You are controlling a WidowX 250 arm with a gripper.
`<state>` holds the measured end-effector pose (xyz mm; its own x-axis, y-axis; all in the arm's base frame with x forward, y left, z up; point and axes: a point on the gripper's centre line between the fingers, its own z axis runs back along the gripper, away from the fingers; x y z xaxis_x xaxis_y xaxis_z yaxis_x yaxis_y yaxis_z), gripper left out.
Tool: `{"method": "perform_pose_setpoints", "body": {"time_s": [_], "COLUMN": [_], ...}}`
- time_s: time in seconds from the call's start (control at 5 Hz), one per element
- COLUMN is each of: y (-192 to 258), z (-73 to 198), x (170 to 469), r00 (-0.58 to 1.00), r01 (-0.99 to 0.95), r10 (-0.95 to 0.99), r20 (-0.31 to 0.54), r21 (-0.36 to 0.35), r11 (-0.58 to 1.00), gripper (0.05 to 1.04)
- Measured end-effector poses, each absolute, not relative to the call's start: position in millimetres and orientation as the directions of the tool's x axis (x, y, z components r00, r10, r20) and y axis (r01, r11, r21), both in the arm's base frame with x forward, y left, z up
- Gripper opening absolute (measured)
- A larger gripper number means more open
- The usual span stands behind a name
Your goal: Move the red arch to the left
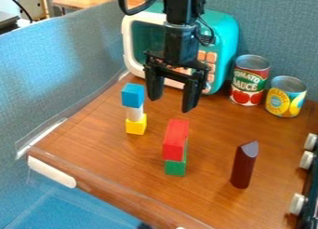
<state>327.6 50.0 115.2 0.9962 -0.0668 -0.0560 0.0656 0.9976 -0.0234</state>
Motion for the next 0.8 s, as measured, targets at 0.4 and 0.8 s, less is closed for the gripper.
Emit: {"method": "perform_pose_setpoints", "body": {"time_s": [0.4, 0.8], "y": [47, 49], "z": [93, 78], "x": [323, 314], "r00": [0.995, 0.975], "r01": [0.006, -0.191], "r10": [-0.010, 0.184], "r20": [-0.100, -0.122], "r21": [-0.039, -0.050], "r11": [0.999, 0.980], "gripper": [1.000, 1.000]}}
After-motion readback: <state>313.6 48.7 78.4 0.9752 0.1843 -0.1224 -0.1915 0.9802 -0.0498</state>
